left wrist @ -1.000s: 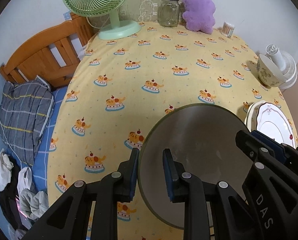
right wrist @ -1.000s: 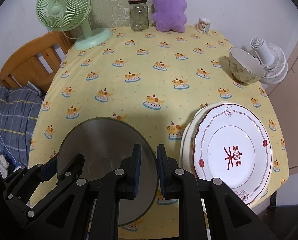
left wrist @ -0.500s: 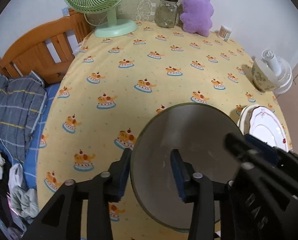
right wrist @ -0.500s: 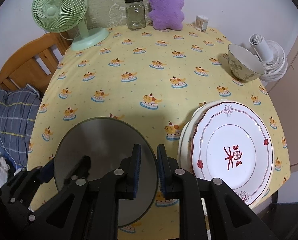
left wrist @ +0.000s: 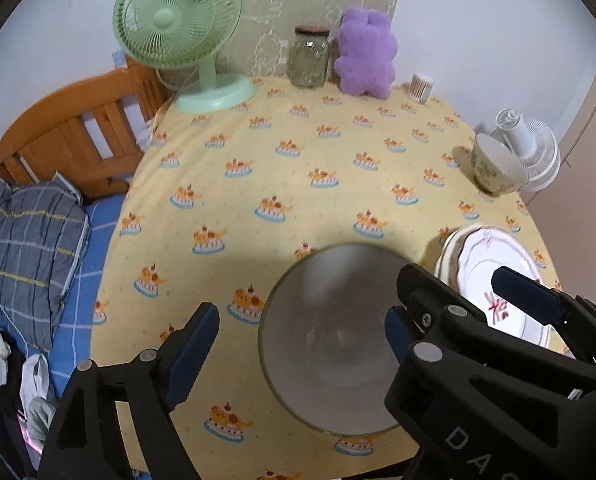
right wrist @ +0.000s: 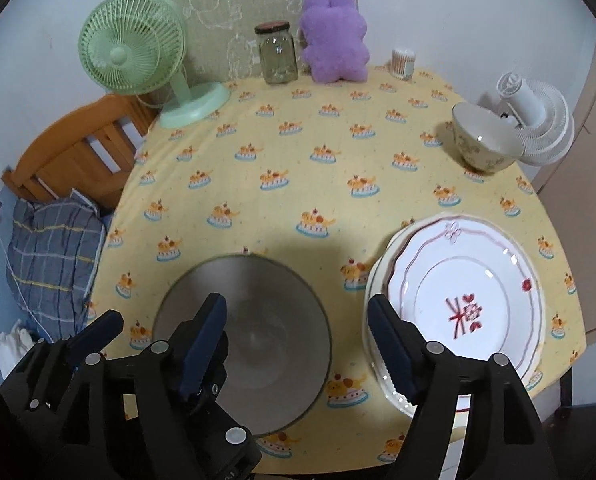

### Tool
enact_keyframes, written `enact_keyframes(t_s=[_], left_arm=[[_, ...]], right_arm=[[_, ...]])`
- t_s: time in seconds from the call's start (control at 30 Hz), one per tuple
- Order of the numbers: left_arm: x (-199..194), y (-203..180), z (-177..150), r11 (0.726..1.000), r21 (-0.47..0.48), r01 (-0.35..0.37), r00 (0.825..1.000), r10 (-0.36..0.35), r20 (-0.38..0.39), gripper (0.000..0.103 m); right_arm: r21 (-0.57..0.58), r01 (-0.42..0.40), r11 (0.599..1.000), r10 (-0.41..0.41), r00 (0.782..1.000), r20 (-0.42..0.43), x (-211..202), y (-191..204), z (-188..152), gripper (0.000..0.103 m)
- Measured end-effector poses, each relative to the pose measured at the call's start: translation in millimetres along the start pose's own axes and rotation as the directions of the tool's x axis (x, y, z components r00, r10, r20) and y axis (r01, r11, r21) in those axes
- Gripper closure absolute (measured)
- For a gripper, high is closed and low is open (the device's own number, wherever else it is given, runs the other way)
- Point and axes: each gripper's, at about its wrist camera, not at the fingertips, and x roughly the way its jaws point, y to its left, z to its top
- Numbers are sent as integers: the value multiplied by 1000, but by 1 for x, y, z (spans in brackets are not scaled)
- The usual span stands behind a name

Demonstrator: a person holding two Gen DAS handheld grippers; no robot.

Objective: Organize plates and bowls
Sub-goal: 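Lower the grey bowl beside the plate stack and open both grippers, then move both grippers to the grey bowl near the white fan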

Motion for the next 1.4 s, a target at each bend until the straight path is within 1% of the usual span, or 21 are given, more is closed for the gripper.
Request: enact_keyframes(t_s=[0.17, 0.3, 0.57, 0.67, 0.87, 0.97, 1.13, 1.3, 1.4], left_arm=[[-7, -13, 13, 1000, 3, -9, 999, 8, 33, 16], [-9, -28, 20, 1000, 11, -19, 998, 18, 57, 16], [-3, -69, 38, 1000, -27, -5, 998, 7, 69, 16], [0, -86, 46, 999, -52, -2, 998, 5, 63, 16], [11, -124, 63, 997, -72, -28, 997, 34, 73, 16], [19, -145, 72, 996, -85, -43, 996, 49, 80, 17], [33, -177, 87, 993, -99, -60, 994, 69, 86, 18], [48, -206, 105, 990, -116, -75, 991, 87, 102, 21], [56, -222, 116, 987, -131, -98, 989, 112, 101, 22]], right_arm=[[13, 7, 1000, -7, 999, 41, -12, -9, 12, 24], [27, 6, 1000, -7, 999, 48, -15, -23, 21, 24], [-25, 12, 1000, -10, 997, 75, -20, -57, 41, 24], [-42, 8, 999, -5, 997, 80, -20, -76, 53, 23], [-73, -10, 997, 15, 997, 77, -15, -114, 76, 23], [-95, 9, 995, -2, 997, 75, -9, -136, 88, 23], [-105, -2, 994, 10, 997, 78, 1, -172, 107, 23], [-118, 2, 993, 10, 995, 102, 9, -203, 127, 23], [-160, 1, 987, 18, 993, 115, 15, -220, 141, 23]])
